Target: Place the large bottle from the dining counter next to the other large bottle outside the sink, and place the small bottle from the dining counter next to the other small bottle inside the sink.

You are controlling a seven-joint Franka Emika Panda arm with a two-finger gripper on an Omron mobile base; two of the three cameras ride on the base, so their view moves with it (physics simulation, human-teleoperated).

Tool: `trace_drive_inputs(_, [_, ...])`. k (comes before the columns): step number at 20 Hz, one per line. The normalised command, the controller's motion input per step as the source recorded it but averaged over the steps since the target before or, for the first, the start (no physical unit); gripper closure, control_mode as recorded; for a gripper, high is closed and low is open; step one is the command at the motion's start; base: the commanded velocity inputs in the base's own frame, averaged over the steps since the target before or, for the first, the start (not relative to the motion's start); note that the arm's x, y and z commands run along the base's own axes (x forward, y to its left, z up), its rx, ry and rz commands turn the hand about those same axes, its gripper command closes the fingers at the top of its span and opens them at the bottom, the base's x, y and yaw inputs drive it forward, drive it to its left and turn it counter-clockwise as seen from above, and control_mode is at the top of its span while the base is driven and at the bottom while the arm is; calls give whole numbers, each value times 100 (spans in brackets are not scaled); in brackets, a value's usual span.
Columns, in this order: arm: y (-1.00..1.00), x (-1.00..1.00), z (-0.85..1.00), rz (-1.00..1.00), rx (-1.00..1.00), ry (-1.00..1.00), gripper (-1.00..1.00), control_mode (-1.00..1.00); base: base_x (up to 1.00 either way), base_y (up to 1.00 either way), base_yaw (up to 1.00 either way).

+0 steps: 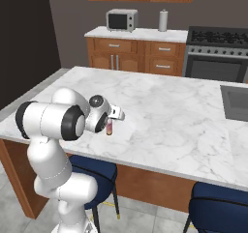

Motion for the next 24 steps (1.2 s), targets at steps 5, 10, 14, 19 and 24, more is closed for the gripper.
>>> trace_drive_inputs(5, [0,-5,5,0,0,-7,100,-100,0,0,0])
trace_drive_inputs(10, [0,-24,13,0,0,-11,100,-100,0,0,0])
trace_drive_inputs(14, [0,-11,2,0,0,-8,100,-100,0,0,0])
trace_drive_inputs(19, [0,-1,2,0,0,-6,100,-100,0,0,0])
trace_drive_inputs(24, [0,-1,4,0,0,-4,100,-100,0,0,0])
